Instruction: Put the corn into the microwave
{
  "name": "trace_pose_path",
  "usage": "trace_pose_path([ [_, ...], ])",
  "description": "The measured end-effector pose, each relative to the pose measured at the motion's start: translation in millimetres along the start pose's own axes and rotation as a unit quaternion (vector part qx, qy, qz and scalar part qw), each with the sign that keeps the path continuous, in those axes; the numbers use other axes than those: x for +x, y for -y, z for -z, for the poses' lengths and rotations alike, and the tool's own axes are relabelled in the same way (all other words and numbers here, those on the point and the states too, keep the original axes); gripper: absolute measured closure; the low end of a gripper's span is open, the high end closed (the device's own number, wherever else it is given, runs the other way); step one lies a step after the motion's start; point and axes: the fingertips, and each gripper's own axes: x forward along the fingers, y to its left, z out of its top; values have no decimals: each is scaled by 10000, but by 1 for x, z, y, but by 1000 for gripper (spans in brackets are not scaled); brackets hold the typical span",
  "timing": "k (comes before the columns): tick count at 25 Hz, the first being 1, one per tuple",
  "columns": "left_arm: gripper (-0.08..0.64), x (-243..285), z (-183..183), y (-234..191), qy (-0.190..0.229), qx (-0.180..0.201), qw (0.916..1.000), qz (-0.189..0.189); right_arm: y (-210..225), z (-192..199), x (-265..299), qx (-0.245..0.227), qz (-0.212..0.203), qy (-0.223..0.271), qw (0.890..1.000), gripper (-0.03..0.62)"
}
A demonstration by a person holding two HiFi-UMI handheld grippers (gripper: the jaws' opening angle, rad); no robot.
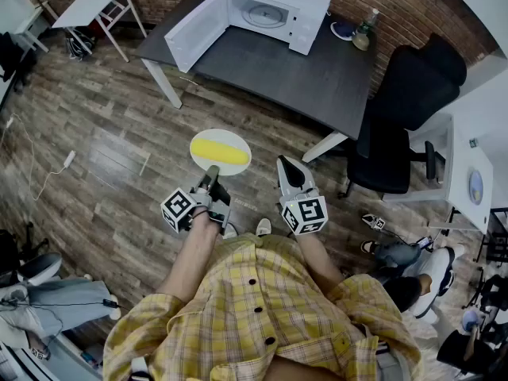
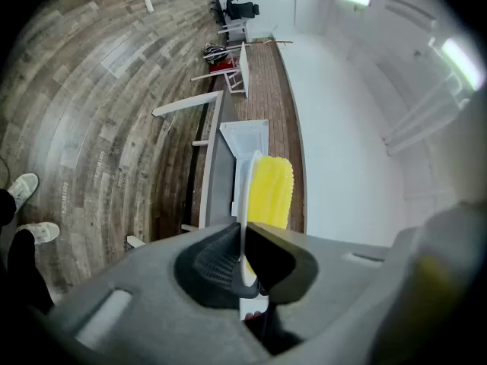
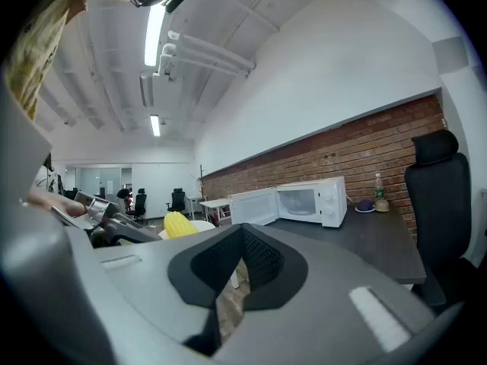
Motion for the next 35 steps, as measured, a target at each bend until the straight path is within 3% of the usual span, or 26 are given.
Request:
trace_pose_path([
  [15, 545, 12, 33, 3, 128, 96, 9999, 58, 28, 7, -20, 132, -150, 34, 9998, 597],
  [22, 545, 26, 45, 8, 308, -39, 9994, 150, 48, 14, -23, 137, -175, 38, 9997, 597],
  [30, 545, 65, 28, 7, 382, -36, 9992, 75, 74, 21, 8, 195, -174, -45, 9996, 597],
  [35, 545, 111, 6, 14, 327, -211, 9987, 336, 92, 22, 54, 87, -187, -124, 9997, 597],
])
